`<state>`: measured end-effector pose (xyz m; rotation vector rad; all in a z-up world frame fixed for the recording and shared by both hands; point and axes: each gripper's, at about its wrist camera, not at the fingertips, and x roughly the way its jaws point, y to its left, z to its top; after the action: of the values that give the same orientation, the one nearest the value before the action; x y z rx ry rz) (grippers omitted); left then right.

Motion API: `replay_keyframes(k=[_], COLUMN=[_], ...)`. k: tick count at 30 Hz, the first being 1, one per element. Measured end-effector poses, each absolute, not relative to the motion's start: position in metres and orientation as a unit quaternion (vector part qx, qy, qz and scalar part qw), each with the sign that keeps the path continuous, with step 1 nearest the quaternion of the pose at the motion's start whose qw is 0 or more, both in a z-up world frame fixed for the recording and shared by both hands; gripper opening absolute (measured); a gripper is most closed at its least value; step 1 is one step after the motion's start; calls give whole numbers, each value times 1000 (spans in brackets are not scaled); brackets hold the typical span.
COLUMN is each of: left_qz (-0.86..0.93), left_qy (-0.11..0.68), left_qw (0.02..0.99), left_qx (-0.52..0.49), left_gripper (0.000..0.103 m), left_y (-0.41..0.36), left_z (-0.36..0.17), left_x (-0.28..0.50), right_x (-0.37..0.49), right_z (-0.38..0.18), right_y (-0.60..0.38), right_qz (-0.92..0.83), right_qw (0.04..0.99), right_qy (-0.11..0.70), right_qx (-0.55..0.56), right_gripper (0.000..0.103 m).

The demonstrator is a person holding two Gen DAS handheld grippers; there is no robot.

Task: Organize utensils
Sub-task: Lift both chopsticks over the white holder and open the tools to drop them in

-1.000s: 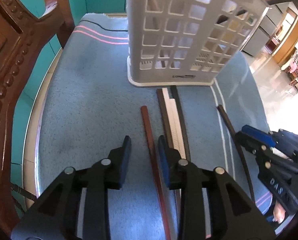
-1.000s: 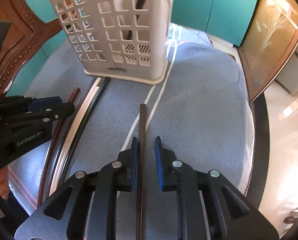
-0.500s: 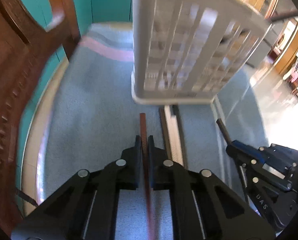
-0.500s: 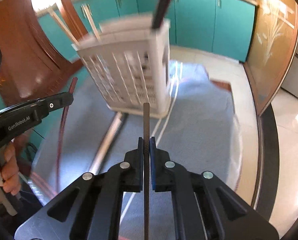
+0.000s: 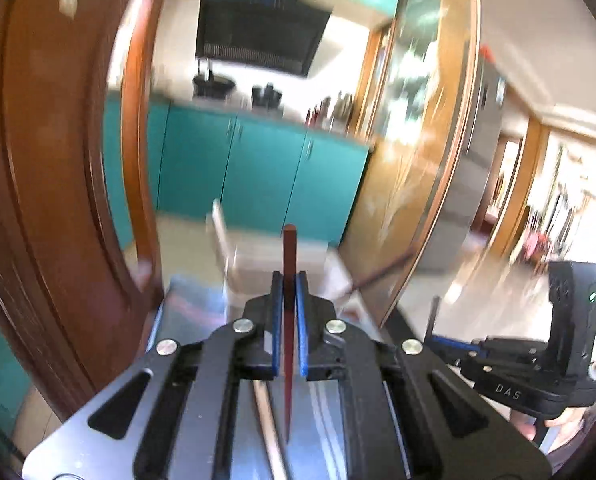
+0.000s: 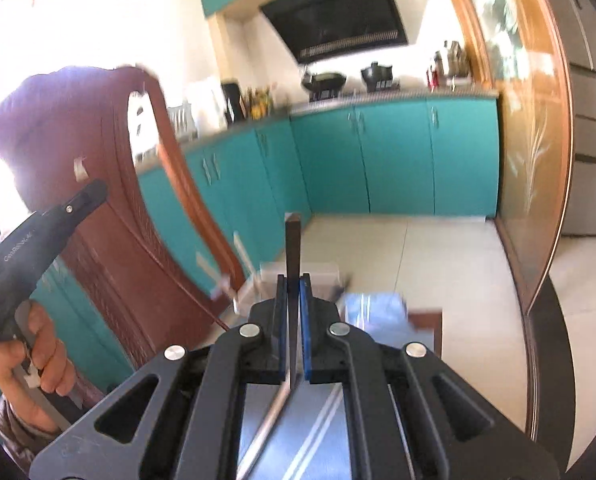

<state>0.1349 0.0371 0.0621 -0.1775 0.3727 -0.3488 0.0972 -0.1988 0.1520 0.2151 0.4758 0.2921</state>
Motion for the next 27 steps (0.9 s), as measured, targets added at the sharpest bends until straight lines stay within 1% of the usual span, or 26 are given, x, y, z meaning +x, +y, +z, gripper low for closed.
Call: replay_keyframes(k=[4,6,10,13,19,22,27], left_qz=[-162,-162,-135,-95,-41,-31,-28], left_qy=[93,67,33,40,93,115,153], left_qw=[976,976,978,981,984,984,981], left_qx=[-109,-132,-156,-162,-144,-135,-118], left_gripper=[7,7,7,7,7,7,7], left_y=[41,42,42,46,50,51,41], left_z=[122,147,164,147,108,94,75], left_x=[123,123,142,168,225,237,250], right_x=[109,112,126,132,142,145,152], right_z=[176,181,183,179,161,152,146], right_y=[-195,-195,-197,-196,-208,-215,-225], right_qz=[125,122,116,104,70,70,56], right_qw=[964,967,968,971,974,972,971], right_qy=[212,203,198,180,164,163,139], right_qx=[100,97,105,114,139,157,186], right_gripper=[6,6,6,6,6,7,7])
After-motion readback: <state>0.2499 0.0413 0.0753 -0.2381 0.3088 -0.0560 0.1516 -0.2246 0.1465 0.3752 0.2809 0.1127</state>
